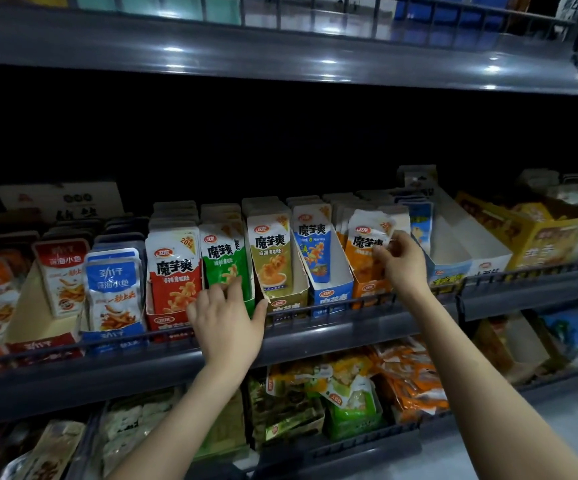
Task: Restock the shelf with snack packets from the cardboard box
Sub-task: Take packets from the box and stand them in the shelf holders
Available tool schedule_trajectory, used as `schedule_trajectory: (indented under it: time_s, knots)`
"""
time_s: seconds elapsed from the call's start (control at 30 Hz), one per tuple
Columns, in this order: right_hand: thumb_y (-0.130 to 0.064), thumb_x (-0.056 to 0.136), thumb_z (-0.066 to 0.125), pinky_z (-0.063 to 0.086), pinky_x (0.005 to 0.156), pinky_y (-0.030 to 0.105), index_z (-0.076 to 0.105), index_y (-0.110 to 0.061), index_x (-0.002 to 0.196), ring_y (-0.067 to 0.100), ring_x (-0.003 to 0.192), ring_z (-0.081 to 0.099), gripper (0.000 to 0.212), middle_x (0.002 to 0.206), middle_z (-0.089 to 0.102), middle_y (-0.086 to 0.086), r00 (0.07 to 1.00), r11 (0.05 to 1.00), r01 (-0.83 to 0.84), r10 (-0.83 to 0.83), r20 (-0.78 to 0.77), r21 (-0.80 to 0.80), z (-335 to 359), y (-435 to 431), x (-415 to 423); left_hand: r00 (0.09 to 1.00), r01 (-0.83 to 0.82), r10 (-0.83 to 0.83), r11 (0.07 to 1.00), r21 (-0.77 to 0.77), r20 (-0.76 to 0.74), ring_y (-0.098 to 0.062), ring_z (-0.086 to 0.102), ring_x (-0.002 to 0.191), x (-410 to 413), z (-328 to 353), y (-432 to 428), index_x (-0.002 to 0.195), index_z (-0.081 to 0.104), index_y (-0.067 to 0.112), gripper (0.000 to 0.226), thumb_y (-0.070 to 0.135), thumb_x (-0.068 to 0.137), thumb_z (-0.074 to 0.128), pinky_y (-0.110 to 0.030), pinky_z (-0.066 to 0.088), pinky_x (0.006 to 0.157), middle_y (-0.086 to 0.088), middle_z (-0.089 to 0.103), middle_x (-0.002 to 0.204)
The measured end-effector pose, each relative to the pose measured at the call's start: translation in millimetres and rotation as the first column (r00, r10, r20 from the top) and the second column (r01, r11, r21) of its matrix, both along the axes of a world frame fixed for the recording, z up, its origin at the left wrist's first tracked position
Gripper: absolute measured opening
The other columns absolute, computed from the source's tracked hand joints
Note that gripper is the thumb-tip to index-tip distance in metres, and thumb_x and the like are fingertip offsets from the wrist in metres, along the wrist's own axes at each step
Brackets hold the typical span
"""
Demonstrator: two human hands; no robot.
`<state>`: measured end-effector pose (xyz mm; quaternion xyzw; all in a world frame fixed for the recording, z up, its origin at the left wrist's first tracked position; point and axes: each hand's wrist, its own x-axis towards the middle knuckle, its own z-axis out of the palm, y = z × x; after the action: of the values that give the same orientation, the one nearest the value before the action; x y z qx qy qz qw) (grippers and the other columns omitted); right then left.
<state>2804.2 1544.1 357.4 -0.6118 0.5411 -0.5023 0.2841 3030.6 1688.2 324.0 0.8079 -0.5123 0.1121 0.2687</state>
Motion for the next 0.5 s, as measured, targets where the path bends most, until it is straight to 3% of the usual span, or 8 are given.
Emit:
schedule_trajectory:
  time_s: [0.1,0.23,0.4,0.5]
  knots:
    - [-0.017,0.092,0.060,0.053,0.087,0.049,0.056,-0.020,0.109,0.023,0.096,0.062,0.018,0.101,0.062,-0.001,0.998,1.000,0.012,-0.012,-0.062,-0.002,4.8,-4.4,0.5,0.999,0.032,-0.032,0.998,-0.063,-0.001,-0.035,0.057,0.101,0.6,-5.2,-2.5,0.126,0.060,0.012,0.054,0.044,0.082,0.067,-0.043,0.037,0.086,-0.018,0.064,0.106]
    - [-0.012,0.091,0.062,0.041,0.100,0.038,0.050,-0.011,0.131,0.029,0.118,0.050,0.042,0.133,0.045,0.010,0.975,0.994,0.086,-0.098,-0.198,-0.073,9.4,-11.2,9.8,0.998,0.060,-0.060,0.993,-0.100,0.006,-0.033,0.058,0.101,0.6,-9.1,-4.1,0.127,0.060,0.019,0.051,0.040,0.082,0.069,-0.043,0.036,0.086,-0.015,0.065,0.106]
    - [-0.002,0.090,0.058,0.037,0.087,0.026,0.043,-0.011,0.138,0.025,0.121,0.050,0.051,0.131,0.054,0.010,0.987,0.992,0.077,-0.090,-0.136,-0.097,8.7,-11.6,19.2,0.996,0.080,-0.072,0.984,-0.162,0.056,-0.033,0.061,0.091,2.6,-14.2,-6.0,0.120,0.065,0.017,0.050,0.035,0.075,0.077,-0.043,0.040,0.081,-0.014,0.066,0.097]
    - [-0.002,0.092,0.057,0.038,0.087,0.023,0.040,-0.011,0.142,0.023,0.121,0.051,0.054,0.131,0.055,0.010,0.994,0.995,0.069,-0.075,-0.085,-0.069,7.9,-11.5,17.3,0.996,0.076,-0.066,0.980,-0.184,0.060,-0.033,0.061,0.091,3.4,-16.1,-6.1,0.119,0.065,0.016,0.049,0.034,0.075,0.077,-0.043,0.040,0.081,-0.014,0.067,0.097]
